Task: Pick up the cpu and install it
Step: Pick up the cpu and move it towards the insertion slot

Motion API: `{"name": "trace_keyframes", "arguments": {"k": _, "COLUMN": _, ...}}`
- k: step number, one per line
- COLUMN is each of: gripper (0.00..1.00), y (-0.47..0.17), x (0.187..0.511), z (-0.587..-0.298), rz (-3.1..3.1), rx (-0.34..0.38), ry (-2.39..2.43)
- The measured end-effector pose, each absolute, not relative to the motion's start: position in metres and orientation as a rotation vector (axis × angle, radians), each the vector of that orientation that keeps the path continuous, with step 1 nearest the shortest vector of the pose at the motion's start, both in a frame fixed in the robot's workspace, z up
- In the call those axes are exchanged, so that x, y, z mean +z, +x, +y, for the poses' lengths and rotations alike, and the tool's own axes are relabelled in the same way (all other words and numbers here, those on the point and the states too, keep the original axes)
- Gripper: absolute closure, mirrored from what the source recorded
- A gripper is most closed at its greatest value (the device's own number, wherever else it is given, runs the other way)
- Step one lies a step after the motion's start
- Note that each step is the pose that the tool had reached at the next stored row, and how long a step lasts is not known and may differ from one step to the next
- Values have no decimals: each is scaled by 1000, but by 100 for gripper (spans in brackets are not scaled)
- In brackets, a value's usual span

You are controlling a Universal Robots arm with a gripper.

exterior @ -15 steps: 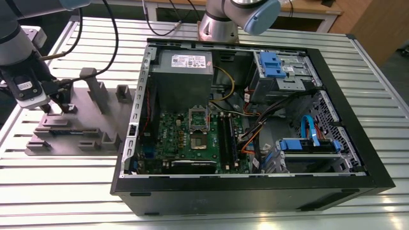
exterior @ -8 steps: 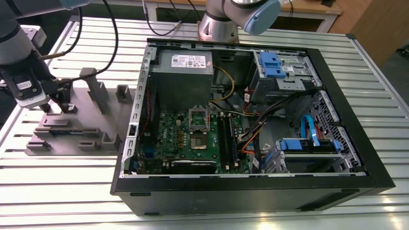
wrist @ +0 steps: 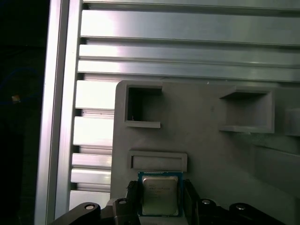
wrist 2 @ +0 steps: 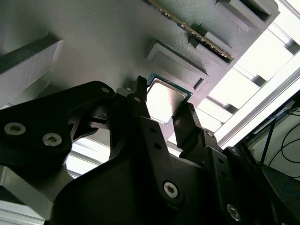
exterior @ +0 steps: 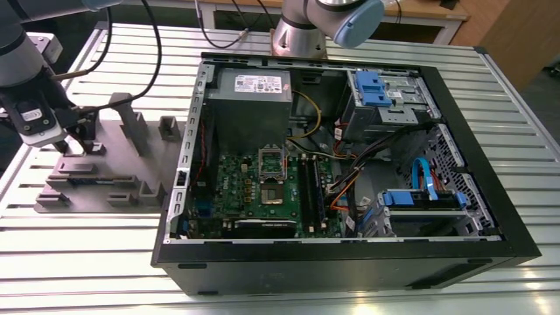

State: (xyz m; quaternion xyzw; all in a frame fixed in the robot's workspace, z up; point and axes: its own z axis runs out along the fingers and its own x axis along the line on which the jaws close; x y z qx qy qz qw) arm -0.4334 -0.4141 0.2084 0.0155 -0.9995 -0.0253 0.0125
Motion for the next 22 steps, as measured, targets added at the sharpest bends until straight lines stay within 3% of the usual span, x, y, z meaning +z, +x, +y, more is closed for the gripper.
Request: {"name": "trace_keyframes", "arguments": {"k": 22, "gripper": 53, "y": -433, "x": 214, "z": -414, "rz": -3115, "rx": -79, "ry": 48}}
